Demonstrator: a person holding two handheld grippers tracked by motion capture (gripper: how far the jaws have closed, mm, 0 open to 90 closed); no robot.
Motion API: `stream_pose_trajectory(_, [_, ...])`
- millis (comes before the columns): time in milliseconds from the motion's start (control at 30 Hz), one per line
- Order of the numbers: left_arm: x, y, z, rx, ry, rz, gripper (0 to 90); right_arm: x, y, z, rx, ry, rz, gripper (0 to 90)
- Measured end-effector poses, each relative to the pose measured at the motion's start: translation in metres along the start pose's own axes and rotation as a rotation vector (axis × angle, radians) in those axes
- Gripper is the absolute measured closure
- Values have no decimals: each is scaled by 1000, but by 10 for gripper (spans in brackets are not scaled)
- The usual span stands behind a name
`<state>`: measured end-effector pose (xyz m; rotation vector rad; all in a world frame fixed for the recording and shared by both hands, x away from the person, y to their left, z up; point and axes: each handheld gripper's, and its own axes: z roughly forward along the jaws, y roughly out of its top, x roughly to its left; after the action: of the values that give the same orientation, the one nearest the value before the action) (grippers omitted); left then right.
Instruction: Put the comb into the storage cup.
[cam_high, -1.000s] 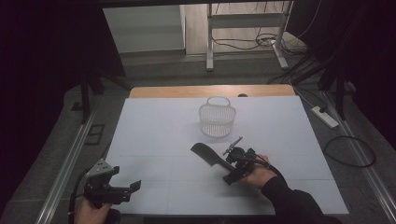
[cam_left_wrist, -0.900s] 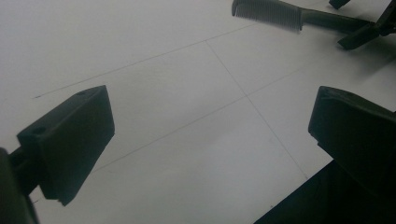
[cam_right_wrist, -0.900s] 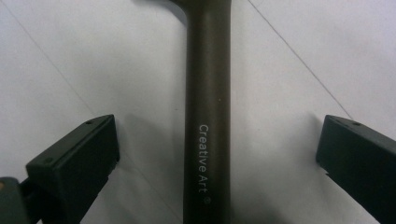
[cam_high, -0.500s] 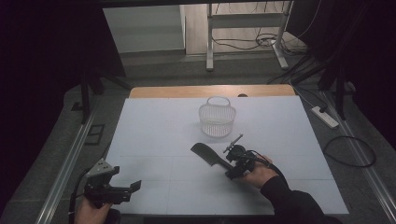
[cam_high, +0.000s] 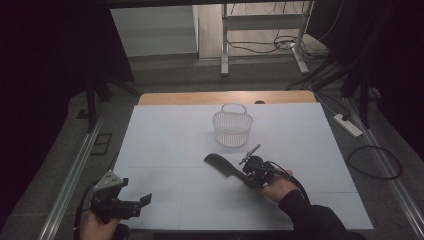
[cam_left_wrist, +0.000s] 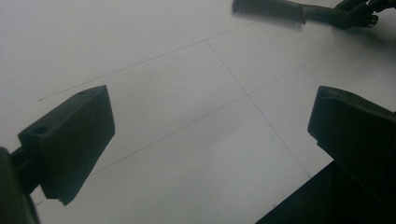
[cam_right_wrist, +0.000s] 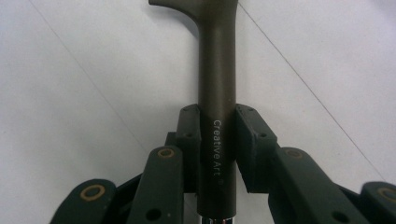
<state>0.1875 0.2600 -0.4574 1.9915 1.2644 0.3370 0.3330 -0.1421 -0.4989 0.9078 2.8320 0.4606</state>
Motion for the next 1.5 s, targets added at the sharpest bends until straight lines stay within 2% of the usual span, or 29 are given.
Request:
stream_pose_trajectory(167, [-1,1,0,4,-8,15,3,1,-1,-3,-33,16,4,721])
stream_pose_trajectory(400, [-4,5,4,-27,-82,20,0,5,-4,-10,-75,17,-27,720])
stream_pose_trajectory(533, [-5,9,8,-46,-96,61,0,7,-6,-15,-97,22,-36,721])
stream_pose_trajectory(600, [-4,11,11,-55,-123,74,0,7,-7,-18,-113,23,-40,721])
stream_pose_trajectory(700, [-1,14,13,-71,-163,70,0,7,-9,-23,-146,25,-50,720])
stream_pose_trajectory(800, [0,19,14,-89,-179,70,0,7,-11,-27,-155,16,-54,720])
stream_pose_trajectory(867, [0,23,16,-106,-187,66,0,6,-13,-29,-160,15,-50,720])
stream_pose_trajectory(1000, [-1,32,20,-108,-186,66,0,6,-15,-34,-184,26,-54,720])
stream_pose_trajectory(1133, [-3,43,25,-117,-221,58,0,6,-16,-41,-212,24,-69,720])
stream_pose_trajectory(1333, [-12,63,29,-110,-223,104,0,6,-20,-50,-248,20,-74,720])
stream_pose_trajectory(1500, [-15,78,36,-106,-244,101,0,8,-24,-56,-282,23,-86,720])
